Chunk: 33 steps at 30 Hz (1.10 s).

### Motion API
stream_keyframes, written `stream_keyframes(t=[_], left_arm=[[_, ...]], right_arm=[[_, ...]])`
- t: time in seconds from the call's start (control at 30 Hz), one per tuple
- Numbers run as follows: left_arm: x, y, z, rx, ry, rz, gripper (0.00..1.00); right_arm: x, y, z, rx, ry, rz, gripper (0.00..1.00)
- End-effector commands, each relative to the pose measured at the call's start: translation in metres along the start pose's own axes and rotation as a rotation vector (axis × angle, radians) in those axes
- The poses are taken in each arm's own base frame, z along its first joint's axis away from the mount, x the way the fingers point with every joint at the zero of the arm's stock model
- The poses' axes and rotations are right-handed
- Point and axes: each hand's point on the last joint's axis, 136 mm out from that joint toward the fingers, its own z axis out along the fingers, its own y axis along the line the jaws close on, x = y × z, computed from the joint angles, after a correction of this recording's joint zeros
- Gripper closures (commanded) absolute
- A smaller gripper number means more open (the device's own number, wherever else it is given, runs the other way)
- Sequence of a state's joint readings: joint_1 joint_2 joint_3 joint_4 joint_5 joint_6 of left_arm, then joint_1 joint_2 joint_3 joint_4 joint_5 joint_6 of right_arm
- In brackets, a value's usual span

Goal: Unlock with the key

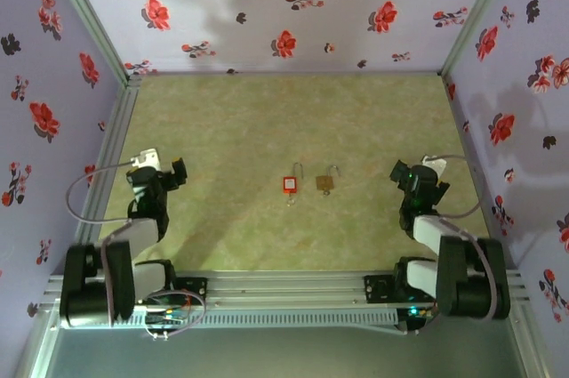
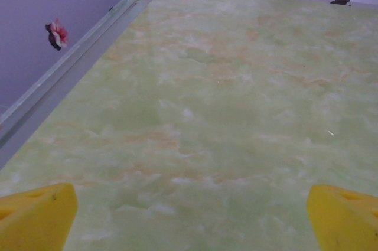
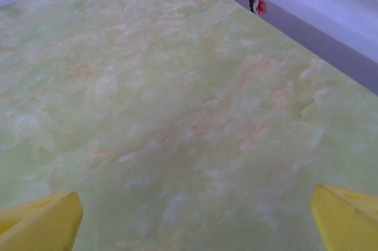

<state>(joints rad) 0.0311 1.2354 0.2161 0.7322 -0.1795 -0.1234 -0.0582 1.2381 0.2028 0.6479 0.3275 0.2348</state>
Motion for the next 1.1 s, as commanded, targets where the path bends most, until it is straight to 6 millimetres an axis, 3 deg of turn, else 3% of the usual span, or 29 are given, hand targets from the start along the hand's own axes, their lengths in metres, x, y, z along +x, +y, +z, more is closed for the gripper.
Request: stream_keyframes(t=[0.0, 0.1, 0.23, 0.3, 1.07], left_arm=[[-0.030, -0.009, 0.008, 0.047, -0.187, 0.005, 0.00], [-0.014, -0.027, 0.020, 0.141, -0.179, 0.054, 0.00], [-0.016, -0.039, 0.033, 0.194, -0.116, 0.072, 0.00], [-0.018, -0.041, 0.051, 0.178, -0.015, 0.081, 0.00], [-0.014, -0.039, 0.051, 0.166, -0.004, 0.083, 0.00]], right_arm=[[-0.047, 0.027, 0.001, -0.114, -0.256, 0.046, 0.01], [-0.032, 0.047, 0.009, -0.186, -0.275, -0.038, 0.01], [-0.028, 0.044, 0.027, -0.121, -0.152, -0.029, 0.01], [-0.028, 0.063, 0.042, -0.134, -0.083, -0.108, 0.01], [-0.028, 0.061, 0.039, -0.121, -0.101, -0.108, 0.01]])
